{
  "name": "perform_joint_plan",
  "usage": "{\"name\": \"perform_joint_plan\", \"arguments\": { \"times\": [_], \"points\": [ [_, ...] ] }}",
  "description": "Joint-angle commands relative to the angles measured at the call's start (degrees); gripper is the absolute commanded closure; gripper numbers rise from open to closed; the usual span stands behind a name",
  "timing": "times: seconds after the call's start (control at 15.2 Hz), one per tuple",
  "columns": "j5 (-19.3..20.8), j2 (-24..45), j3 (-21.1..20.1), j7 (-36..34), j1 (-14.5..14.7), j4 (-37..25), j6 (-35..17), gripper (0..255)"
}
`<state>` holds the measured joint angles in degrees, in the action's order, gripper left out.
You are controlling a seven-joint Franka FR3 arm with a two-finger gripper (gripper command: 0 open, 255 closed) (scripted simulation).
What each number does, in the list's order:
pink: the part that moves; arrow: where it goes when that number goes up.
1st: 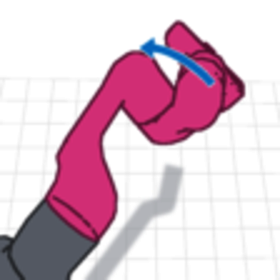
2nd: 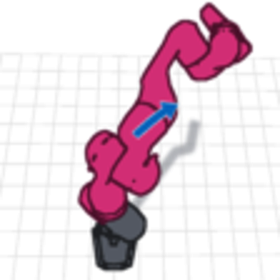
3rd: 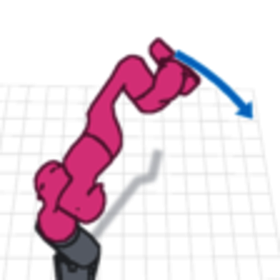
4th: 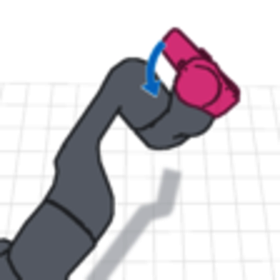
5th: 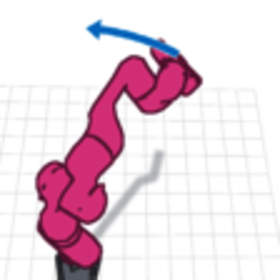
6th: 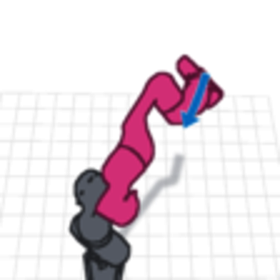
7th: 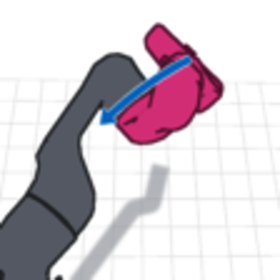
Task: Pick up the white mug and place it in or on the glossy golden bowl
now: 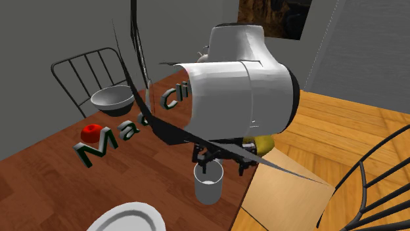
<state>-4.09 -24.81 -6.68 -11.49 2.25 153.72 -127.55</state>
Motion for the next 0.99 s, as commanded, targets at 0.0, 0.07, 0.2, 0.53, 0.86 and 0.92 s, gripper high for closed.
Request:
{"name": "perform_joint_plan", "arguments": {
  "times": [0.0, 0.07, 0.2, 0.53, 0.86, 0.92],
  "points": [
    [-0.01, 0.89, -0.07, 0.04, -0.02, 1.06, -1.98, 0],
    [-0.02, 1.44, -0.12, 0.02, -0.02, 1.47, -2.95, 0],
    [-0.02, 1.76, -0.15, 0.02, -0.03, 1.71, -3.51, 0],
    [-0.02, 1.77, -0.15, 0.02, -0.03, 1.70, -3.51, 0],
    [-0.02, 1.77, -0.14, 0.02, -0.03, 1.69, -3.49, 255],
    [-0.02, 1.77, -0.14, 0.02, -0.03, 1.69, -3.49, 255]
  ]
}}
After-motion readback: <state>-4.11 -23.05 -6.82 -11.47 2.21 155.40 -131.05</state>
